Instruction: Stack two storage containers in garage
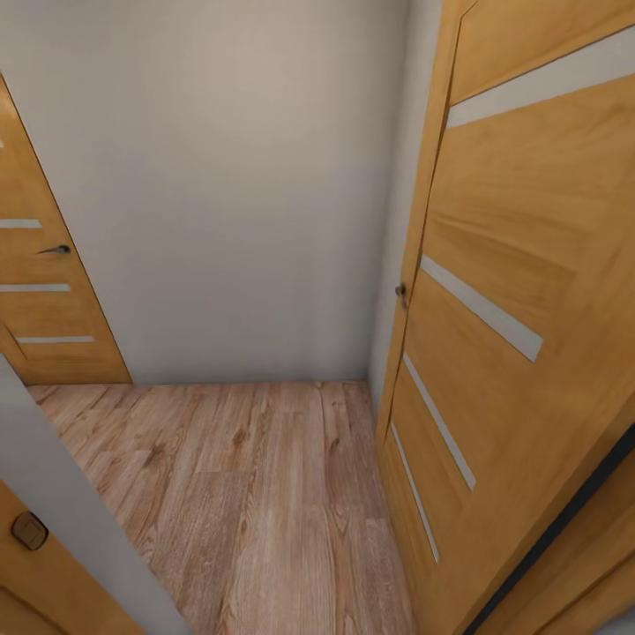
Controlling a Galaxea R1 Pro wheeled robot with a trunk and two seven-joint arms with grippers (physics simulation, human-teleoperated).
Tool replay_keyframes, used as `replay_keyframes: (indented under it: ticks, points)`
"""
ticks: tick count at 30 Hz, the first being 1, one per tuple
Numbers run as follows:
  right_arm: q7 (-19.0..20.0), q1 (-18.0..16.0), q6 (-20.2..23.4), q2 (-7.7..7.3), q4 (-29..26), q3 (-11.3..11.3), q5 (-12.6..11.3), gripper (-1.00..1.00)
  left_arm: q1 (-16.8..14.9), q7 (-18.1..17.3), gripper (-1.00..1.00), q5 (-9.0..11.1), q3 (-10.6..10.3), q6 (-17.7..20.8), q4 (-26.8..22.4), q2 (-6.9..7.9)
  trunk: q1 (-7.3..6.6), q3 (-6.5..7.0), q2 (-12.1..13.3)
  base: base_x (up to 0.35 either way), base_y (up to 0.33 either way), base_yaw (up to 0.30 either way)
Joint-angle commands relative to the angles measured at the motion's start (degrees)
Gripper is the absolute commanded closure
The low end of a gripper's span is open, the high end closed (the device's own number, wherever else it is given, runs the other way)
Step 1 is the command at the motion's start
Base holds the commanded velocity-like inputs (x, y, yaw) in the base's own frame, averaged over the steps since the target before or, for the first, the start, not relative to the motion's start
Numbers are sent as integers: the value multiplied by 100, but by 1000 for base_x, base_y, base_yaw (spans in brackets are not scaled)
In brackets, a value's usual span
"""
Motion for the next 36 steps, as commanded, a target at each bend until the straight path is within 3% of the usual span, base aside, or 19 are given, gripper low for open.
replay_keyframes:
  ticks: [1,9,36]
  points:
    - [-3,-8,-36,5,18,47,-60,-100,-4,6,-100,47,26,19,-3,-1,1,-8,-6,0,0,0]
    - [-3,-9,-51,5,18,47,-59,-100,-4,4,-100,47,26,19,-3,15,1,-8,-6,116,0,0]
    - [-12,-9,-48,14,18,47,-68,-100,-4,2,-100,47,26,19,-3,23,1,-8,-6,315,0,0]
